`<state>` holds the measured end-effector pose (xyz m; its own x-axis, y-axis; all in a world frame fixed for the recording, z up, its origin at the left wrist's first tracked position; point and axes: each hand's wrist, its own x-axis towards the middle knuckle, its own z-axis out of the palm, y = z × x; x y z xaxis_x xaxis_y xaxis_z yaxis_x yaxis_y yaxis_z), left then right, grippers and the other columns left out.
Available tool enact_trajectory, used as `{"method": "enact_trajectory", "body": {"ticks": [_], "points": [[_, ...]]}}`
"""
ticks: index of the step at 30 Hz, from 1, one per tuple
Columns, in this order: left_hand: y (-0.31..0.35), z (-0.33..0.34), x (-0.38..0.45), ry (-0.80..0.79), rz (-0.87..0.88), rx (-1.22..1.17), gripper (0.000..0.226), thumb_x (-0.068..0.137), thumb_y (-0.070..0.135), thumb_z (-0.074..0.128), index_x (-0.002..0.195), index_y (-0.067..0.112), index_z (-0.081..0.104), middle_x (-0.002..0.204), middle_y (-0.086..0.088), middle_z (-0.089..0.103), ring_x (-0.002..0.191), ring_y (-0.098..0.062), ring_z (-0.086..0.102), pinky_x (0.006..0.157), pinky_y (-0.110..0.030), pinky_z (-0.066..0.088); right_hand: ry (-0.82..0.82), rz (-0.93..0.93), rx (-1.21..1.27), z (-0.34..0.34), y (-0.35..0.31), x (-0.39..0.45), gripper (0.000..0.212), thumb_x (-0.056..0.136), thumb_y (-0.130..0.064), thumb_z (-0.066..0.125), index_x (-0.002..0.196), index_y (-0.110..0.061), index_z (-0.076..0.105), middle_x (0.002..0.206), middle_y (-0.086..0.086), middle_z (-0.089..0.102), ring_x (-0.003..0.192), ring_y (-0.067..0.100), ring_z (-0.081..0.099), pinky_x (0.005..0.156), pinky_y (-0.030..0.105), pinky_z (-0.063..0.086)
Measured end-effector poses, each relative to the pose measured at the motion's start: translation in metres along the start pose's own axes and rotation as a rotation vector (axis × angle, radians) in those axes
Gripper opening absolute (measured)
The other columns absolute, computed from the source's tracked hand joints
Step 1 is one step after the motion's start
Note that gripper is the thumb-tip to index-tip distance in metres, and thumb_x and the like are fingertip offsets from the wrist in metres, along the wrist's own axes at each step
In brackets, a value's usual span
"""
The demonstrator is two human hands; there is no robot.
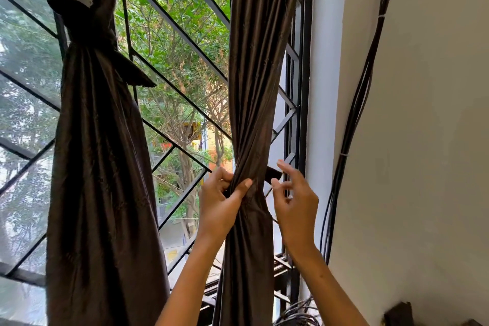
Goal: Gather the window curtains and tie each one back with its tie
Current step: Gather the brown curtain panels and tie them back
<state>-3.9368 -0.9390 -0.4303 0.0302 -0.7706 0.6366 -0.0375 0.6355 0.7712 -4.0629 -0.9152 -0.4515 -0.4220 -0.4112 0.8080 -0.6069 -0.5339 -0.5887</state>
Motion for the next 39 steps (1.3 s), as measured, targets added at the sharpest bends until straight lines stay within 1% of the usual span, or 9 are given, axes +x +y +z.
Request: {"method": "enact_trajectory", "body": {"ticks": [4,8,11,15,19,21,25,31,39], "points": [[0.002,-0.004,0.000,-0.051,-0.026,-0.050,0.025,0.080,0.006,0.073,0.072,0.009,0.050,0.069,-0.003,0.068,0.069,-0.015,0.069,0.065,-0.029,0.055,-0.166,0.014,-0.322,-0.003,0.003,0.016,0.036,0.089,-0.028,0.066,0.124,-0.027,0.059,0.099,-0.003,0.063,0.090,0.011,0.054,0.078,0.023,0.040],[0.005,-0.007,-0.002,-0.040,-0.024,0.000,0.028,0.080,0.011,0.074,0.069,0.014,0.048,0.068,-0.006,0.064,0.068,-0.022,0.066,0.063,-0.038,0.052,-0.161,-0.078,-0.394,-0.019,-0.007,0.017,0.012,0.085,-0.024,0.071,0.097,-0.022,0.073,0.091,-0.007,0.072,0.090,0.019,0.059,0.077,0.031,0.037],[0.010,-0.005,-0.003,0.036,0.104,0.275,0.034,0.079,0.019,0.076,0.067,0.019,0.044,0.062,0.004,0.052,0.064,-0.023,0.057,0.057,-0.035,0.042,-0.106,-0.120,-0.231,-0.031,-0.023,0.003,0.007,0.081,-0.018,0.076,0.085,-0.023,0.073,0.080,-0.012,0.069,0.078,0.010,0.062,0.072,0.035,0.051],[0.024,0.001,-0.006,0.084,0.226,0.471,0.028,0.077,0.009,0.075,0.070,0.019,0.049,0.074,0.002,0.047,0.066,-0.017,0.048,0.059,-0.018,0.028,-0.191,0.027,0.108,-0.027,-0.050,-0.001,0.023,0.077,-0.016,0.078,0.082,-0.027,0.058,0.077,-0.015,0.065,0.074,0.003,0.063,0.058,0.014,0.048],[0.034,-0.008,-0.009,0.030,0.276,0.525,0.028,0.073,0.002,0.075,0.063,0.018,0.055,0.062,0.009,0.042,0.054,0.000,0.040,0.053,-0.008,0.033,-0.296,0.201,0.450,-0.020,-0.052,0.010,0.011,0.078,-0.001,0.074,0.086,-0.006,0.068,0.083,0.007,0.071,0.082,0.022,0.069,0.076,0.033,0.058],[0.038,-0.013,-0.012,0.035,0.220,0.461,0.026,0.068,0.000,0.077,0.084,0.017,0.066,0.066,0.008,0.056,0.057,0.002,0.053,0.055,-0.004,0.040,-0.308,0.242,0.527,-0.019,-0.049,0.010,0.009,0.080,0.002,0.071,0.087,-0.004,0.071,0.084,0.010,0.073,0.083,0.023,0.071,0.077,0.033,0.058],[0.044,-0.021,-0.015,0.021,0.173,0.403,0.050,0.065,-0.001,0.081,0.091,0.030,0.053,0.072,0.005,0.064,0.061,-0.001,0.063,0.055,-0.007,0.047,-0.311,0.237,0.516,-0.014,-0.047,0.005,0.020,0.083,-0.001,0.068,0.090,-0.019,0.073,0.084,-0.004,0.075,0.082,0.009,0.071,0.077,0.022,0.056],[0.050,-0.021,-0.018,0.049,0.221,0.416,0.011,0.078,0.016,0.076,0.079,0.020,0.066,0.071,0.005,0.069,0.064,-0.003,0.066,0.061,-0.027,0.054,-0.374,0.212,0.592,-0.016,-0.043,-0.007,0.033,0.088,0.009,0.054,0.104,-0.018,0.066,0.098,-0.005,0.074,0.098,0.011,0.069,0.085,0.020,0.053],[0.048,-0.022,-0.009,0.089,0.067,0.334,0.017,0.078,0.011,0.076,0.065,0.012,0.064,0.059,-0.004,0.066,0.053,-0.007,0.062,0.051,-0.018,0.046,-0.447,-0.300,0.186,-0.013,-0.035,-0.026,0.046,0.065,-0.013,0.086,0.107,-0.013,0.067,0.134,-0.001,0.055,0.127,0.005,0.049,0.102,0.022,0.043]]}}
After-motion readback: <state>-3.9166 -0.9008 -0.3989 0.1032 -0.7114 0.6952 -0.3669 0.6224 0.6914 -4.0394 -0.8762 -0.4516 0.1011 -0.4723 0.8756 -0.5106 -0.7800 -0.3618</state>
